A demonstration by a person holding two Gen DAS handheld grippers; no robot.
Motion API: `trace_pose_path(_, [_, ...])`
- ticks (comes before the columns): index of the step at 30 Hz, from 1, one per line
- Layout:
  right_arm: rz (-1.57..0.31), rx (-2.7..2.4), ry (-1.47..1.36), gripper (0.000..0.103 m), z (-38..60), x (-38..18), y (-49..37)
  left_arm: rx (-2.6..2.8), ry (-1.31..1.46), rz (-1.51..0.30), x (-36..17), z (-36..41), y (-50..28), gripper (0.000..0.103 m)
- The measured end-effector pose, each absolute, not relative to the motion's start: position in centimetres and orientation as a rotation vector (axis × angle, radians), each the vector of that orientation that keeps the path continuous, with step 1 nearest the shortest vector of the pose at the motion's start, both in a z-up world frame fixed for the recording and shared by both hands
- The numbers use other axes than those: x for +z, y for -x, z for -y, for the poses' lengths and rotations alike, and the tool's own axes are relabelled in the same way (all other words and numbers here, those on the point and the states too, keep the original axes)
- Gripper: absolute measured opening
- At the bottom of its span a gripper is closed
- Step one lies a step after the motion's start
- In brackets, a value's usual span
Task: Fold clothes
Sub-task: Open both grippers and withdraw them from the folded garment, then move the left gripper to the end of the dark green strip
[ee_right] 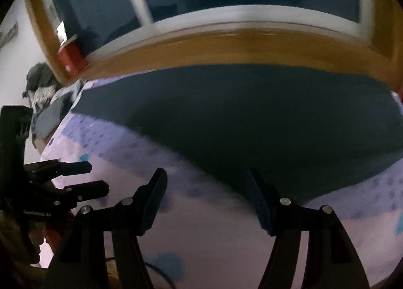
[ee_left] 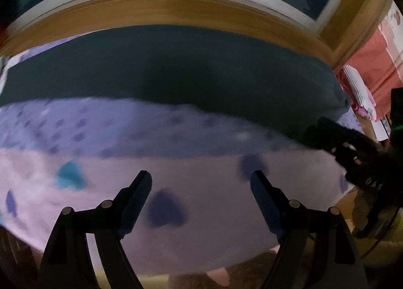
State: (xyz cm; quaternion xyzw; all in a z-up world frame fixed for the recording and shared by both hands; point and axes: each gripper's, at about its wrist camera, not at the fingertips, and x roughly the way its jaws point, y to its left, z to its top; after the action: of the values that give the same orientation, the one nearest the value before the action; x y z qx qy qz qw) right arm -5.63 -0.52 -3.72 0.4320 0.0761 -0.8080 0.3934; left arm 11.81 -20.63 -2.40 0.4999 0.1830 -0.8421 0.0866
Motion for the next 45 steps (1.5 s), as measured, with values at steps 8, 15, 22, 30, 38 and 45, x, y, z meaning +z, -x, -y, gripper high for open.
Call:
trace_pose_path(8, [-0.256, -1.966, -1.089, 0.065, 9.7, -3.9, -4.0, -2.461, -1.375, -0.576, -1.1, 27.0, -19.2, 0.082])
trace_pose_path(15, [-0.329, -1.919, -1.033, 0.065, 15.8, -3.2, -7.9, -2.382, -1.293, -0.629, -1.2, 31.6, -23.2, 0.082])
trace_pose_path(22, [-0.309, -1.927, -1.038, 0.065, 19.8, -3.4, -8.8, -2.378, -1.253, -0.591, -0.6, 35.7, -24.3, 0.082])
trace_pose_path(30, [-0.312, -2.036, -1.060, 0.065, 23.2, -3.7, -8.6, -2.389, -1.329, -0.542, -1.0, 40.7, -22.4, 0.082])
trace_pose_path(38, [-0.258, -2.053, -1.141, 0.065, 26.3, -4.4, -7.3, -2.377, -1.384, -0.533, -1.7, 44.7, -21.1, 0.082])
trace_pose_path(45, [-0.260, -2.073, -1.142, 0.065, 28.4, -3.7, -8.4, -2.438, -1.427, -0.507, -1.5, 47.2, -20.3, 0.082])
